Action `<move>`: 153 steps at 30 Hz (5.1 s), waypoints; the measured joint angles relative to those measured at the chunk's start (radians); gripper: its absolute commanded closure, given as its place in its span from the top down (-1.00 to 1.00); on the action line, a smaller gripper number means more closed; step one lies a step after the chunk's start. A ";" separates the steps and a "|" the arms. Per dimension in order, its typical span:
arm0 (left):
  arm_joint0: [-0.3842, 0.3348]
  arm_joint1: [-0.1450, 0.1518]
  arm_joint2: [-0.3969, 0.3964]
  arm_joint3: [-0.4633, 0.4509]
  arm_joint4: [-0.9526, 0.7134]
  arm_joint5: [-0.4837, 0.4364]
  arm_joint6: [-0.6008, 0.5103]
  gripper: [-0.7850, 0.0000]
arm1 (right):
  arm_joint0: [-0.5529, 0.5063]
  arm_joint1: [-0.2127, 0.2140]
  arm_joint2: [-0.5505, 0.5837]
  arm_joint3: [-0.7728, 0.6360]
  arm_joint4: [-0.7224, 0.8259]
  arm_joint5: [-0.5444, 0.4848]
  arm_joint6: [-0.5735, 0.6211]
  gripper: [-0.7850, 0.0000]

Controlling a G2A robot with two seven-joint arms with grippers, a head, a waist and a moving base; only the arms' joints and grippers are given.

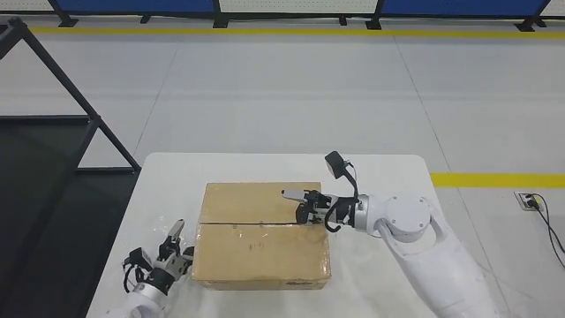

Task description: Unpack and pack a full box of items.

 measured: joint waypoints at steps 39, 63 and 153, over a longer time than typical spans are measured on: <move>-0.043 -0.057 0.023 -0.013 -0.233 -0.171 0.175 1.00 | 0.006 0.002 -0.010 0.013 0.018 -0.006 0.010 1.00; -0.070 -0.090 -0.019 -0.037 -0.263 -0.340 0.393 1.00 | 0.029 0.000 -0.023 0.035 0.022 -0.004 0.015 1.00; 0.059 -0.121 -0.160 -0.351 0.051 -0.338 0.345 1.00 | 0.066 -0.044 -0.110 0.110 0.041 -0.042 0.019 1.00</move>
